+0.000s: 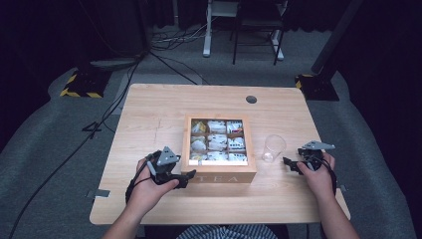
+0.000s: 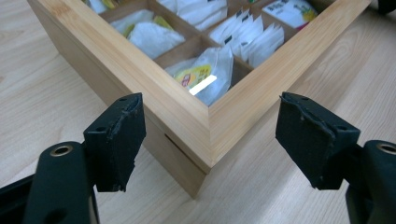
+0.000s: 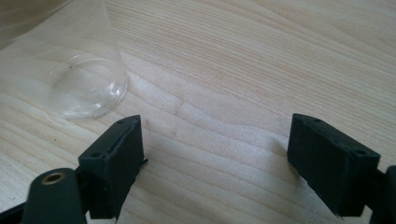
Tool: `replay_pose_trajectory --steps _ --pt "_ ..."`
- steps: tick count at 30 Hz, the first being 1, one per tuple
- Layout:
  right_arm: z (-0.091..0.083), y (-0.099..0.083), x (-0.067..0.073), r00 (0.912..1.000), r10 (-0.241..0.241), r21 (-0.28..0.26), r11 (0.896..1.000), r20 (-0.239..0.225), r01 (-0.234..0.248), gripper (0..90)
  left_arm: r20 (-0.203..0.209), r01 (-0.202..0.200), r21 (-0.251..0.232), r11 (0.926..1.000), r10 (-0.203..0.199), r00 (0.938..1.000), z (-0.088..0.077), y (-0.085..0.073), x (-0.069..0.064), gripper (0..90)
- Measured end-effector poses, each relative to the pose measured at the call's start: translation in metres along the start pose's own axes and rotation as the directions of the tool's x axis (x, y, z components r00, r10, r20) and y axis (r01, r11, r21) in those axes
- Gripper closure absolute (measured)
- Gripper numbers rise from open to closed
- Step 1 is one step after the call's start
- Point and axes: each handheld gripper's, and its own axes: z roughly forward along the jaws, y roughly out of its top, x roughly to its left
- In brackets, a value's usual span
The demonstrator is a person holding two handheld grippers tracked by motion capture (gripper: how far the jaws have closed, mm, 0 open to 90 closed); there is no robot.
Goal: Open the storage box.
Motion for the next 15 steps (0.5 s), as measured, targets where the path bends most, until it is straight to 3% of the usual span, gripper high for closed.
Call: replay_pose_trajectory --steps 15 --pt "0.0000 0.0000 -0.0001 1.0000 0.000 0.000 1.000 -0.002 0.000 18.9 0.009 0.003 0.091 0.9958 -0.004 1.0000 0.0073 -0.0054 -0.0001 33.5"
